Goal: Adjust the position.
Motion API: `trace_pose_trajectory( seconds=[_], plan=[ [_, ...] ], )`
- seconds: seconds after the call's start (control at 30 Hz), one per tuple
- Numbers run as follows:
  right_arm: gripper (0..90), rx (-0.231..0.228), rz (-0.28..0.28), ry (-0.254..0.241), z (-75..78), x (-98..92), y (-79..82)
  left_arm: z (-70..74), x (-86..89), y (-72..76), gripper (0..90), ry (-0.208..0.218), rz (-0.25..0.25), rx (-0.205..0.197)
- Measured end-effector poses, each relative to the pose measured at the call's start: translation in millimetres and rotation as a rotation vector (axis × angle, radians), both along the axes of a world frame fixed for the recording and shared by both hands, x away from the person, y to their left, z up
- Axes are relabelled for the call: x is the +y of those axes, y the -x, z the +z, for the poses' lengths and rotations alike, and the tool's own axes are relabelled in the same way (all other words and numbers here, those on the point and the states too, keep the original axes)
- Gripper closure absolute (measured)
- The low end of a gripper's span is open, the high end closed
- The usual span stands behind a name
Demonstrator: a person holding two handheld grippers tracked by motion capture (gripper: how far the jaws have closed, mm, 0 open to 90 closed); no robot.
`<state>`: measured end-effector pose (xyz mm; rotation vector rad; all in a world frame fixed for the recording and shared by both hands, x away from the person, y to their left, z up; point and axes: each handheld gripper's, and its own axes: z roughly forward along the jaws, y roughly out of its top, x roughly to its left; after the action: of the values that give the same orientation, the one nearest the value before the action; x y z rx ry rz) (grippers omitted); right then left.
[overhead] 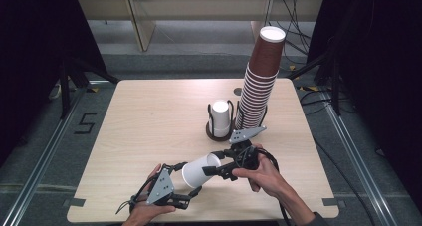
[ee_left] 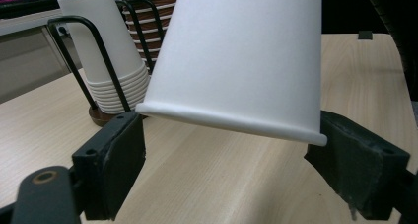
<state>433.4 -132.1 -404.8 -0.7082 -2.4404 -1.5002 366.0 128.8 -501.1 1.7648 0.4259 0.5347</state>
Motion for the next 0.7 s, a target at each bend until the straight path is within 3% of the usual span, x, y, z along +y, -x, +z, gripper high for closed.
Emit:
trace_pose_trajectory(
  seconds=[0.03, 0.13, 0.2, 0.23, 0.43, 0.47, 0.5, 0.57, 0.7],
  plan=[
    [35.2, 0.000, 0.000, 0.000, 0.0, 0.0, 0.0, -1.2, -1.4, -0.7, 14.6, 0.015, -0.003, -0.007],
    [35.2, 0.011, 0.002, -0.016, -3.1, -2.3, -2.5, -1.1, -1.7, 0.4, 14.3, 0.008, 0.006, -0.014],
    [35.3, 0.051, -0.010, -0.025, -4.2, -3.2, -1.4, -0.8, -2.0, 0.7, 14.2, 0.002, 0.007, -0.021],
    [35.3, 0.037, 0.005, -0.039, -6.2, -3.6, -3.9, -0.8, -2.6, 0.8, 14.0, 0.005, 0.009, -0.025],
    [35.3, 0.075, 0.008, -0.064, -10.3, -5.5, -5.7, 0.3, -4.6, 1.8, 13.4, 0.013, 0.016, -0.039],
    [35.3, 0.117, -0.002, -0.064, -9.2, -5.9, -3.3, -0.6, -5.9, 0.9, 13.4, 0.036, 0.010, -0.045],
    [35.3, 0.098, 0.004, -0.072, -11.1, -6.4, -5.3, 1.0, -4.6, 2.1, 13.6, 0.014, 0.017, -0.045],
    [35.3, 0.087, 0.006, -0.069, -12.0, -7.2, -6.7, 1.1, -5.1, 2.3, 14.6, 0.016, 0.012, -0.049],
    [35.2, 0.096, 0.010, -0.079, -14.1, -7.4, -7.5, 1.6, -4.3, 2.5, 16.3, 0.013, 0.009, -0.049]
  ],
)
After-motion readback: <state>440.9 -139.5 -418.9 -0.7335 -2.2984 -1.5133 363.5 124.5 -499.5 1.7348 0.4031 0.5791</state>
